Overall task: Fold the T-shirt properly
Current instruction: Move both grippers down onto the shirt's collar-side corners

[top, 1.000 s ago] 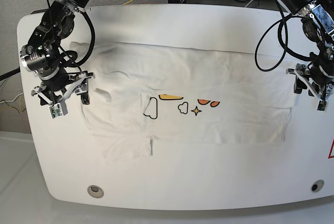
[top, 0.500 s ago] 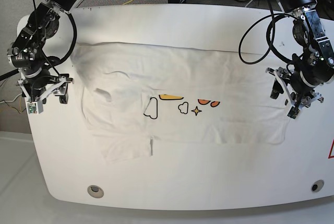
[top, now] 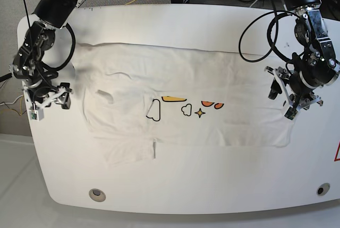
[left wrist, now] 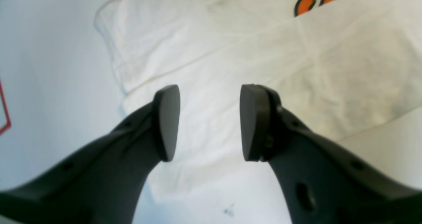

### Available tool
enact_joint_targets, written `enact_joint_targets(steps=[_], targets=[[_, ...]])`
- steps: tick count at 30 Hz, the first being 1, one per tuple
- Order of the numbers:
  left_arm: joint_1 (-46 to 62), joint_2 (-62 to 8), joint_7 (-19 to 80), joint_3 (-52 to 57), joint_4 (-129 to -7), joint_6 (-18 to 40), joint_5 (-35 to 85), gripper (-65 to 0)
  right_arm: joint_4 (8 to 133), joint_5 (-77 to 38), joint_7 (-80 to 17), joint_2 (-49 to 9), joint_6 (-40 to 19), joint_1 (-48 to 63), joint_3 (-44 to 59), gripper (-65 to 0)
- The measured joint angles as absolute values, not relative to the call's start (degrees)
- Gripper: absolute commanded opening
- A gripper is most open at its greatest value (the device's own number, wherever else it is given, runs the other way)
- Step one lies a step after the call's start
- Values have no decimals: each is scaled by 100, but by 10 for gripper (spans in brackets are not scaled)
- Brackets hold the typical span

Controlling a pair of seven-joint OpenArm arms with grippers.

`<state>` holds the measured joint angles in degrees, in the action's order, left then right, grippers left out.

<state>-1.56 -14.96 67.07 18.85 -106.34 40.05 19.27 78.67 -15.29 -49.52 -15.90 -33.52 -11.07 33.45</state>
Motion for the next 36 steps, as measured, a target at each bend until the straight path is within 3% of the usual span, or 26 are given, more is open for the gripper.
enact_joint_targets(steps=[6, 13, 19, 27, 32, 36], targets=[[-193, -1498, 6814, 1935, -10545, 3997, 1953, -354, 7212, -1411, -4615, -1634, -3446, -1448, 2838, -231], [-467, -1643, 6740, 2047, -9164, 3966, 1883, -350, 5863, -919, -4091, -1640, -3409, -2145, 1890, -232], [-410, -1756, 5876, 2075, -8600, 3990, 1900, -353, 4925, -939, -3778, -1623, -3428, -2604, 1761, -228], [-397, -1704, 5616, 2051, -8663, 4007, 2010, -346, 4790, -985, -3854, -1662, -3124, -2711, 1796, -218], [-355, -1684, 5673, 2067, -8825, 3992, 1872, -344, 4794, -1087, -3564, -1575, -2567, -2676, 1776, -217], [-370, -1678, 5651, 2064, -8882, 3992, 1931, -345, 4792, -1170, -3575, -1570, -2543, -2679, 1772, -218]])
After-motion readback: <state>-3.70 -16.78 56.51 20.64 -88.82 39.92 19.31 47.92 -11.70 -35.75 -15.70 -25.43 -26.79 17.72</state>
